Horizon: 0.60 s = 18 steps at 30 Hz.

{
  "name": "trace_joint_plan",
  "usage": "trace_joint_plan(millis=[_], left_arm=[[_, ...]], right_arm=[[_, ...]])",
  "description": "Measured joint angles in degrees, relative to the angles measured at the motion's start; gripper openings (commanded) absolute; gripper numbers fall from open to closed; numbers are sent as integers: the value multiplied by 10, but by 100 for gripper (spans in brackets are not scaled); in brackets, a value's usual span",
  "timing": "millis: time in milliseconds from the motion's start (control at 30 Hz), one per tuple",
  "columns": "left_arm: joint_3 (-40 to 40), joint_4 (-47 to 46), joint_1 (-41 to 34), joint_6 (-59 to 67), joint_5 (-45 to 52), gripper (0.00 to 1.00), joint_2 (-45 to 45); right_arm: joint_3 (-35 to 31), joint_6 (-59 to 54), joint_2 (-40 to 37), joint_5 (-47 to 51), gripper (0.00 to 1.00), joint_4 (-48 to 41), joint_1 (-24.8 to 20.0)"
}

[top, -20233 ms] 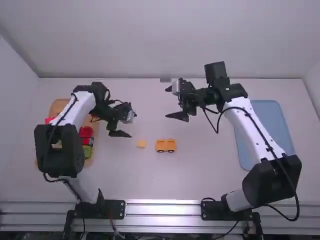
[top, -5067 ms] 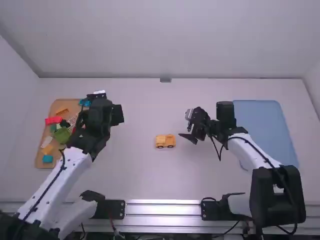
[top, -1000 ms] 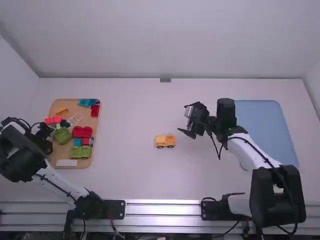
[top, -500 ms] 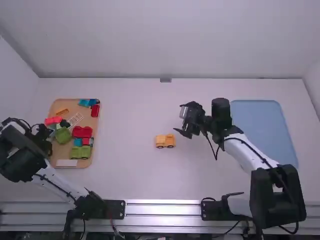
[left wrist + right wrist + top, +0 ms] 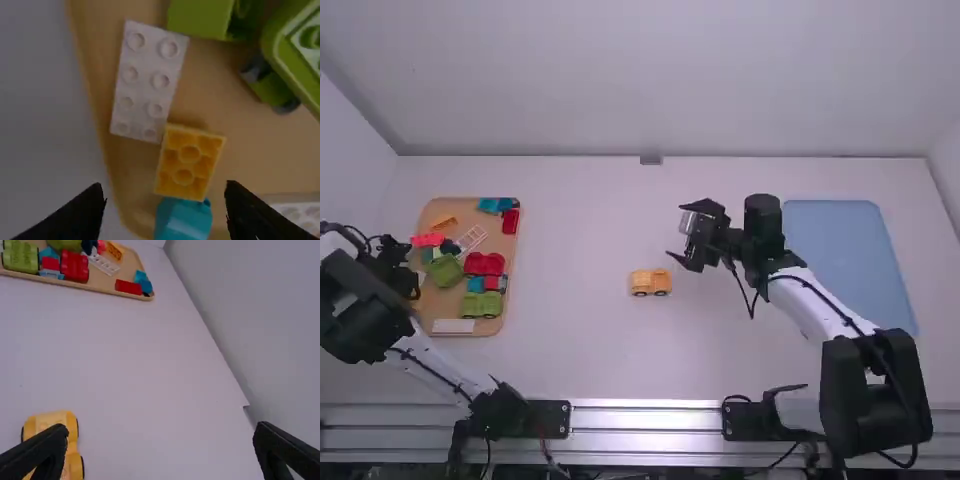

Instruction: Assemble lego blocks to make yellow taxi

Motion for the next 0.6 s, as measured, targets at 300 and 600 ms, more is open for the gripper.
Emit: trace_joint_plan(millis=[300,600], left_arm=[[-76,77,0,43,18,46,0],[-83,87,0,43,10,46,0]], right_arm=[[0,0,0,0,99,-2,2],[0,0,0,0,99,-2,1]])
